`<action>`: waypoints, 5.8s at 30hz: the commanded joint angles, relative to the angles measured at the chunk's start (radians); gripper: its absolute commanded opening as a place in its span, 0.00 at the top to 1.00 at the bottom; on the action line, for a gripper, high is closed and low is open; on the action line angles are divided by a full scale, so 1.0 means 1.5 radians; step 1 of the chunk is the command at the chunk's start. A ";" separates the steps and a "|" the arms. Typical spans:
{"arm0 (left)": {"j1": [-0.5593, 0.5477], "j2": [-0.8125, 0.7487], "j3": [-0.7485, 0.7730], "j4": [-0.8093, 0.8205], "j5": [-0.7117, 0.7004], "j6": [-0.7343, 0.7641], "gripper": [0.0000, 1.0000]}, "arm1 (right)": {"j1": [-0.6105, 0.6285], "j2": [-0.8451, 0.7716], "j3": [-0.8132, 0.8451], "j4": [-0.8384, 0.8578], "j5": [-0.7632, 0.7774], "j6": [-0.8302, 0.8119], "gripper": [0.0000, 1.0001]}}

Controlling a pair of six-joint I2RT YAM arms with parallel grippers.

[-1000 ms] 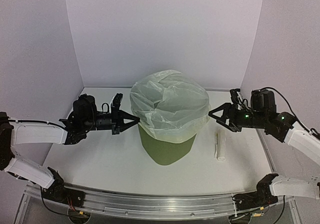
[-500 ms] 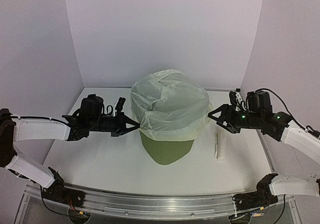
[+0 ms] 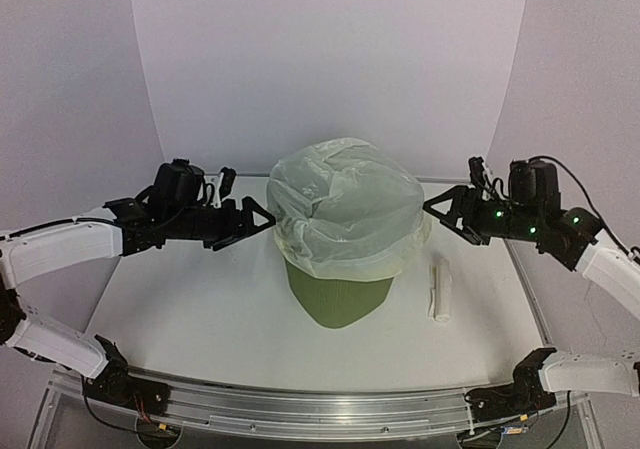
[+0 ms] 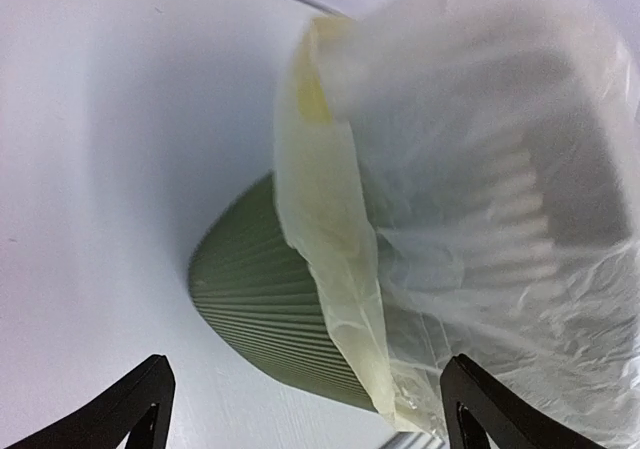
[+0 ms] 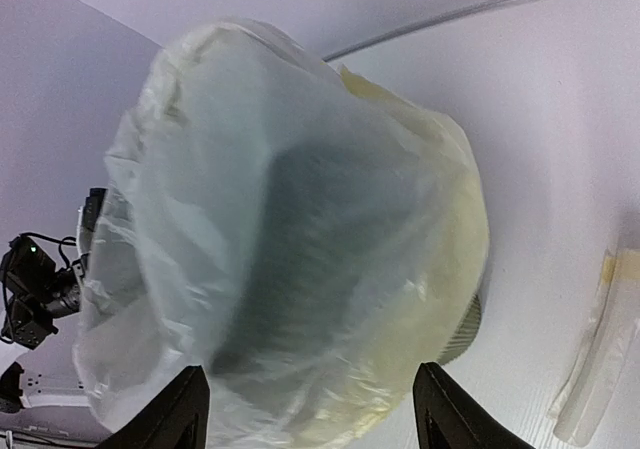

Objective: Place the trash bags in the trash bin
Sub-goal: Place the trash bag in the trash bin.

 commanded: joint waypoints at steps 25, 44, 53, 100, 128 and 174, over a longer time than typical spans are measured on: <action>-0.013 0.178 0.371 -0.144 0.017 0.116 0.28 | 0.183 0.688 0.898 -0.598 0.084 -0.288 0.69; -0.014 0.209 0.392 -0.208 -0.012 0.173 0.92 | 0.188 0.771 0.793 -0.626 0.175 -0.318 0.63; -0.014 0.223 0.405 -0.212 -0.024 0.176 0.96 | 0.188 0.701 0.832 -0.610 0.112 -0.345 0.52; -0.014 0.247 0.422 -0.209 -0.029 0.190 0.85 | 0.186 0.144 0.363 -0.323 0.289 -0.020 0.21; -0.014 0.213 0.363 -0.201 0.003 0.212 0.97 | 0.186 0.091 0.072 -0.273 0.247 0.037 1.00; -0.013 -0.300 -0.171 0.159 0.077 -0.056 0.07 | 0.186 0.186 0.462 -0.314 0.077 -0.211 0.23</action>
